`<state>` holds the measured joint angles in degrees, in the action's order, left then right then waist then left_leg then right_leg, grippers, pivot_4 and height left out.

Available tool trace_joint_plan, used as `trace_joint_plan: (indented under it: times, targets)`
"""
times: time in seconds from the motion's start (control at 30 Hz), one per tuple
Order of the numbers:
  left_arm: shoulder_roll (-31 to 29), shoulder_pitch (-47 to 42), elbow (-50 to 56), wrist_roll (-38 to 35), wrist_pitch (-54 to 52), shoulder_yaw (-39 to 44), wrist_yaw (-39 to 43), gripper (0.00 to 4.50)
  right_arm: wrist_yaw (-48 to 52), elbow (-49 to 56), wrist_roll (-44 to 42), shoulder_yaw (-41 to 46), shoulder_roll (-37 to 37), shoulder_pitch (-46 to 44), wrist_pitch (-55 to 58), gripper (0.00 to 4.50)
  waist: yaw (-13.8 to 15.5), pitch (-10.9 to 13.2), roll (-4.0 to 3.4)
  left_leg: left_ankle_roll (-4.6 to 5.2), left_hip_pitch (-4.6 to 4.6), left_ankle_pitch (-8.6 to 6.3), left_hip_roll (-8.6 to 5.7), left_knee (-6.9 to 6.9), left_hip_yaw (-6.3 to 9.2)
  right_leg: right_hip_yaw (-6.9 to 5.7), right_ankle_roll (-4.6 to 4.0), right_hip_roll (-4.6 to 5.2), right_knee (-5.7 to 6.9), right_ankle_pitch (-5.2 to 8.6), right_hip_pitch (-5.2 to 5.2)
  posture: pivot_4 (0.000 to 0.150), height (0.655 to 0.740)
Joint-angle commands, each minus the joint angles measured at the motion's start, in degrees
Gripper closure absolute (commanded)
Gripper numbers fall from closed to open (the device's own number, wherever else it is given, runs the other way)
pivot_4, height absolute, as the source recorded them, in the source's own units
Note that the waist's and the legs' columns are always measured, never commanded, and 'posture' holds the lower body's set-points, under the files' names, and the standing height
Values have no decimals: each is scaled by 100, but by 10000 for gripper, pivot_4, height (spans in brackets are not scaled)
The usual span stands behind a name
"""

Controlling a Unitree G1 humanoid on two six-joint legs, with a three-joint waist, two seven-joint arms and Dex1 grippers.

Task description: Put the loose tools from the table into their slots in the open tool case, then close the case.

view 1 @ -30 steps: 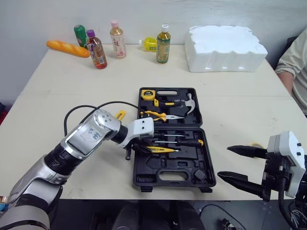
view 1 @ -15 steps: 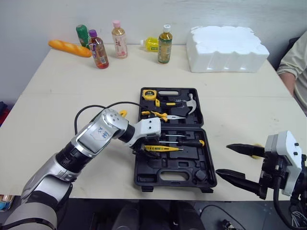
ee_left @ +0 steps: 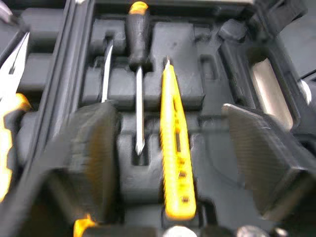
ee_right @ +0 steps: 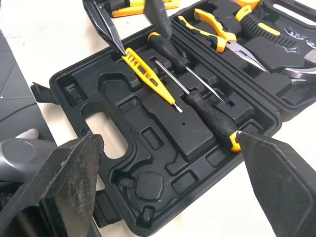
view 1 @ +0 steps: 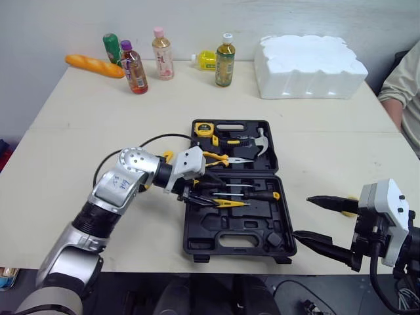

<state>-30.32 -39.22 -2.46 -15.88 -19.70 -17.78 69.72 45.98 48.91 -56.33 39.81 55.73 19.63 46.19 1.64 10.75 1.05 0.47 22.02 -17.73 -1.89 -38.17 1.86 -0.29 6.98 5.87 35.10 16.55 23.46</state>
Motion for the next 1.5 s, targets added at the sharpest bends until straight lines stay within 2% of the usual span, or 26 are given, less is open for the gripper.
trace_joint_plan:
  times: [0.03, 0.13, 0.17, 0.37, 0.57, 0.7, 0.83, 1.17, 1.5]
  targets:
    - [191, 102, -303, 182, 717, -10, 12, 29683, 23, 48, 53, -63, 20, -43, -124, 0, 0, 0, 0, 1, 0, 0, 0, -1, -1, -3, 1, 0, 1, 0, 0, 1500, 7383]
    - [302, 125, -423, 298, 866, -141, 91, 43494, 17, 63, 74, -100, 6, -62, -124, 0, -10, 0, 0, 1, -1, -1, 0, 0, -6, -14, 2, -3, 3, -1, 3, 1500, 7383]
    - [372, 94, -495, 362, 862, -186, 45, 44641, 20, 69, 74, -97, 4, -60, -123, 0, -6, 0, 0, 1, -1, -1, 0, 0, -7, -20, 2, -3, 5, -1, 3, 1500, 7383]
    - [464, -75, -847, 846, 850, -437, -22, 44641, 22, 88, 69, -74, 3, -59, -118, 0, 2, 0, 0, 4, -1, -2, -2, -2, -8, -24, 6, -3, 4, -3, 2, 1500, 7383]
    - [151, 65, -897, 1329, 910, -717, 135, 44641, -35, 130, 73, -114, -38, -51, -117, 0, -8, -3, 1, 4, -7, -2, -1, -2, -8, -24, 6, -3, 4, -3, -3, 1500, 7383]
    - [-27, 107, -920, 1389, 881, -735, 147, 44641, -58, 150, 92, -143, -72, -22, -135, 0, -27, -5, 0, 6, -30, -3, 4, 8, -17, -16, 5, -6, 6, -3, -14, 1500, 7383]
    - [-141, 164, -810, 1352, 825, -782, 273, 44641, -65, 114, 113, -177, -71, -49, -147, 0, -33, -7, -2, 13, -95, -25, 26, 15, -22, -13, -5, -21, -12, 3, -83, 1500, 7383]
    - [-344, 254, -866, 1680, 770, -960, 198, 44641, -30, 10, 177, -231, -14, -139, -175, 0, -30, -35, -4, 11, -99, -40, 36, 10, -20, 27, -9, -21, -18, 5, -89, 1500, 7383]
    - [-707, 426, -535, 1634, 647, -976, 336, 44641, -76, 23, 208, -276, -84, -92, -212, 0, -59, -89, -48, -8, -125, -54, 73, 15, -32, 42, -32, -32, -15, 18, -98, 1500, 7383]
